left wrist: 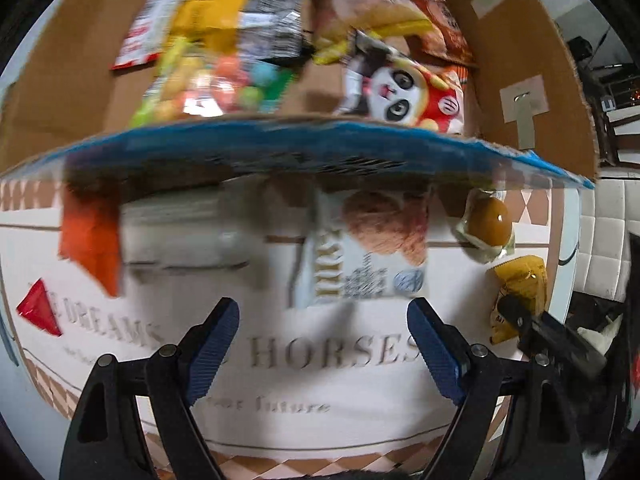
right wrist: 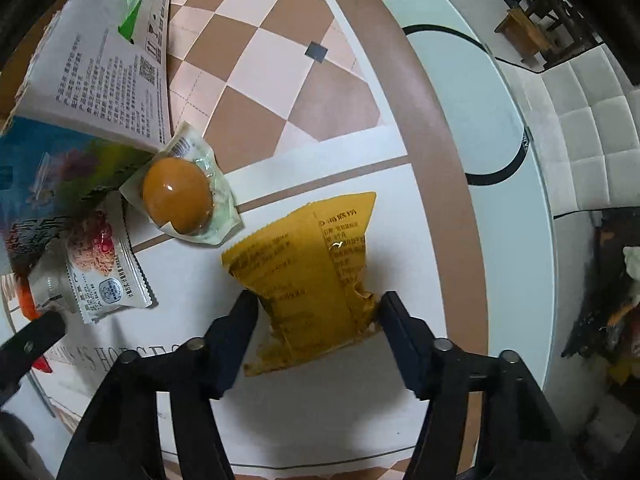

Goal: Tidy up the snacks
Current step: 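Grasp the yellow bag with the right gripper while the left grasps the white oat-cookie packet, then carry both packets into the cardboard box and open both grippers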

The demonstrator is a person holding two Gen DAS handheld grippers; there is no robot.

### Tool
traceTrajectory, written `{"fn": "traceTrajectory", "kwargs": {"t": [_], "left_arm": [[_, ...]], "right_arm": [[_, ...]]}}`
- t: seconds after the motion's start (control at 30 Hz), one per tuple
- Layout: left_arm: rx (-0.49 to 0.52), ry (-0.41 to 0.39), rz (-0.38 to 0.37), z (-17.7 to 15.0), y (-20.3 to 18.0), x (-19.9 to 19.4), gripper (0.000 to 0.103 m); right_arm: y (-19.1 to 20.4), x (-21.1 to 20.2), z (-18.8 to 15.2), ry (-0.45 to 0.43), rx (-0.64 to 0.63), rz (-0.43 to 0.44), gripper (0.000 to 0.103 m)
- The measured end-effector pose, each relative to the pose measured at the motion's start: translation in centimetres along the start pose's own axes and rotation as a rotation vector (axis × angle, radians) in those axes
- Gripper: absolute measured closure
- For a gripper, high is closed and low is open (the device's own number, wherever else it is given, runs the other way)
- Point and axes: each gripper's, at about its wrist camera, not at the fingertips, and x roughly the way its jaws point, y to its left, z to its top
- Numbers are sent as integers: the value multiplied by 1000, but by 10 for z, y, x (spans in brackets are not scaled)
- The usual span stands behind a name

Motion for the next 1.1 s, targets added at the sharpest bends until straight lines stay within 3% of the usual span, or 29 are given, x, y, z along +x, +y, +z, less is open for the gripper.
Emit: {"fn": "traceTrajectory", "kwargs": {"t": [0.23,0.4,0.5,0.53,0.77,0.9,1.1], "left_arm": [[-8,78,-8,15,-20,39,17],[-16,53,9,19,-24,43,17],[-8,28,8,19,-26,41,25],[-1,22,5,19,-24,39,34],[39,48,5,-15,-7,38,37],[15,96,-18,-31,12,40,37],[-48,107,-69,-30,27,34,37]], "right_arm": [[-6,0,0,7,16,2,41],[-10,0,8,13,15,-4,41],[-7,2,7,16,5,-11,42],[-6,2,6,18,1,-11,42],[2,5,-15,71,-46,13,44],[1,6,-25,92,-50,29,44],[-2,7,-24,89,-32,40,42]]}}
